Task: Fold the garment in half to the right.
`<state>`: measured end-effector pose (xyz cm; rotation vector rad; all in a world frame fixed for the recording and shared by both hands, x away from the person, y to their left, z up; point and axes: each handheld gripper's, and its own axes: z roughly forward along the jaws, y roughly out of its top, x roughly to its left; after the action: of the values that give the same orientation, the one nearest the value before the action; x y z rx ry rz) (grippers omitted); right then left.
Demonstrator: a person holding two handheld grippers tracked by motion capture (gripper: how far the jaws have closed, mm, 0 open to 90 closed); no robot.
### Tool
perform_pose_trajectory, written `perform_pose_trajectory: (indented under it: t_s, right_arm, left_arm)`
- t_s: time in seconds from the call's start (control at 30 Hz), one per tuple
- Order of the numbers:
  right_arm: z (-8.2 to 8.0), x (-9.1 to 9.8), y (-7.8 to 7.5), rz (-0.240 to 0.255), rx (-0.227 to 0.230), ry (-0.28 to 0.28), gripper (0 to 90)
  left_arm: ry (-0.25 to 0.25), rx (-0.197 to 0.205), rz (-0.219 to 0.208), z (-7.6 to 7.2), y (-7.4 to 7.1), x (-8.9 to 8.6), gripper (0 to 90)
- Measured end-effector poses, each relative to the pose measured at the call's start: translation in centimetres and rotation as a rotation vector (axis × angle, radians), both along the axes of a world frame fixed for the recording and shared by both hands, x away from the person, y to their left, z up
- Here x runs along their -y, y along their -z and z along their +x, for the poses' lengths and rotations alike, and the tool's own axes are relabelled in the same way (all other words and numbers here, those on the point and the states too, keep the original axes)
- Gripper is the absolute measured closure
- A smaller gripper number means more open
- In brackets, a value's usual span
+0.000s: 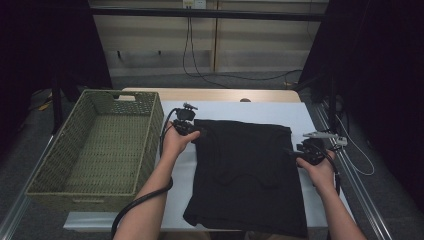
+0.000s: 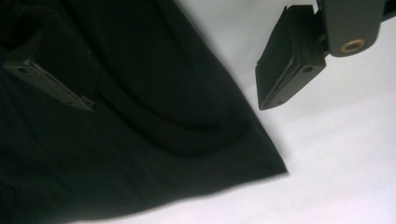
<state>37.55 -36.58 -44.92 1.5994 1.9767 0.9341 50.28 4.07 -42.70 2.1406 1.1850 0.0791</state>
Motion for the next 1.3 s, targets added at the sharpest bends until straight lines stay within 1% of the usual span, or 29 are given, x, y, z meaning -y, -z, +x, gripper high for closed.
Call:
perform_pose_trajectory:
  t_s: [0.07,0.1,0.2,0.23,0.27,0.33,0.4,0.43,0.47,0.5,0.57,0.6,0.63,0.67,0.7,0.73,0.77,0.83,0.87,0.9,0.93,1.0,1.03,1.07,1.1,1.17,1.23,1.27,1.3]
  right_arm:
    - [-1.1,0.1,0.1,0.016,0.000,0.008,36.8]
    - [-1.5,0.1,0.2,0.016,0.004,0.007,36.7]
    - [-2.8,-0.2,0.5,0.009,-0.008,-0.002,36.2]
    - [-3.2,-0.4,0.6,0.008,0.000,-0.010,36.2]
    - [-3.6,-0.6,0.7,0.004,-0.001,-0.017,36.2]
    - [-4.3,-1.0,0.9,-0.026,-0.009,-0.027,35.6]
    - [-5.0,-1.5,0.9,-0.040,-0.011,-0.038,35.0]
    - [-5.0,-1.5,0.9,-0.040,-0.011,-0.038,35.0]
    - [-5.7,-1.9,0.7,-0.058,-0.026,-0.052,35.3]
    - [-6.0,-2.1,0.6,-0.061,-0.031,-0.059,35.0]
    - [-6.7,-2.2,0.6,-0.055,-0.030,-0.059,35.0]
    - [-7.0,-2.2,0.7,-0.054,-0.028,-0.054,35.0]
    - [-7.4,-2.1,0.6,-0.050,-0.028,-0.051,35.0]
    - [-7.4,-2.1,0.6,-0.050,-0.028,-0.051,35.0]
    - [-8.0,-2.0,0.6,-0.046,-0.034,-0.044,35.7]
    - [-8.3,-2.0,0.5,-0.036,-0.034,-0.041,35.8]
    - [-8.6,-2.0,0.5,-0.031,-0.034,-0.041,37.4]
    - [-9.4,-2.1,0.4,-0.043,-0.039,-0.046,44.9]
    - [-9.4,-2.1,0.4,-0.043,-0.039,-0.046,44.9]
    - [-10.0,-2.0,0.4,-0.053,-0.036,-0.039,53.5]
    - [-10.1,-2.0,0.3,-0.052,-0.039,-0.040,57.0]
    - [-10.2,-1.9,0.3,-0.053,-0.035,-0.027,69.2]
    - [-10.3,-1.7,0.3,-0.042,-0.036,-0.023,72.4]
    - [-10.3,-1.6,0.3,-0.034,-0.037,-0.023,79.2]
    - [-10.3,-1.4,0.3,-0.030,-0.040,-0.036,87.0]
    - [-10.2,-1.1,0.3,-0.006,-0.040,-0.046,87.8]
    - [-10.3,-1.0,0.3,-0.003,-0.037,-0.045,87.8]
    - [-10.3,-1.0,0.3,-0.005,-0.035,-0.047,87.2]
    - [-10.4,-1.0,0.3,-0.002,-0.038,-0.039,83.5]
  left_arm:
    - [0.006,0.007,0.002,-0.6,0.2,0.0,13.1]
    - [0.009,0.008,-0.009,-1.0,0.2,0.0,12.4]
    - [0.012,0.012,-0.006,-1.7,0.4,-0.1,11.7]
    - [0.018,0.007,-0.012,-1.9,0.5,-0.1,10.5]
    - [0.020,0.003,-0.013,-2.2,0.6,-0.1,10.3]
    - [0.033,0.009,-0.001,-2.8,0.8,-0.2,10.3]
    - [0.035,0.013,-0.006,-3.4,1.1,-0.4,10.3]
    - [0.035,0.013,-0.006,-3.4,1.1,-0.4,10.2]
    - [0.033,0.014,-0.013,-3.7,1.2,-0.6,10.2]
    - [0.036,0.020,0.001,-4.2,1.3,-0.7,10.1]
    - [0.043,0.029,-0.007,-4.8,1.5,-0.8,10.0]
    - [0.043,0.029,-0.007,-4.8,1.5,-0.8,10.0]
    - [0.044,0.029,-0.008,-5.2,1.6,-1.0,9.7]
    - [0.044,0.029,-0.008,-5.2,1.6,-1.0,9.1]
    - [0.057,0.034,-0.005,-5.7,1.5,-1.0,8.8]
    - [0.054,0.046,-0.007,-6.0,1.5,-1.0,9.0]
    - [0.060,0.050,-0.003,-6.2,1.5,-1.0,9.0]
    - [0.068,0.060,-0.007,-6.5,1.4,-1.1,9.0]
    - [0.068,0.060,-0.007,-6.5,1.4,-1.1,9.0]
    - [0.078,0.069,-0.006,-6.8,1.3,-1.1,9.0]
    - [0.081,0.070,-0.004,-6.9,1.3,-1.1,8.9]
    - [0.087,0.070,-0.006,-7.2,1.2,-1.0,8.7]
    - [0.089,0.072,-0.007,-7.3,1.2,-0.9,8.7]
    - [0.091,0.072,-0.007,-7.4,1.3,-0.8,8.7]
    - [0.091,0.072,-0.007,-7.4,1.3,-0.8,8.7]
    - [0.098,0.069,-0.009,-7.5,1.2,-0.7,8.7]
    - [0.111,0.072,0.005,-7.7,1.1,-0.6,8.8]
    - [0.108,0.073,0.003,-7.7,1.1,-0.6,9.2]
    - [0.105,0.078,0.003,-7.8,1.0,-0.7,9.4]
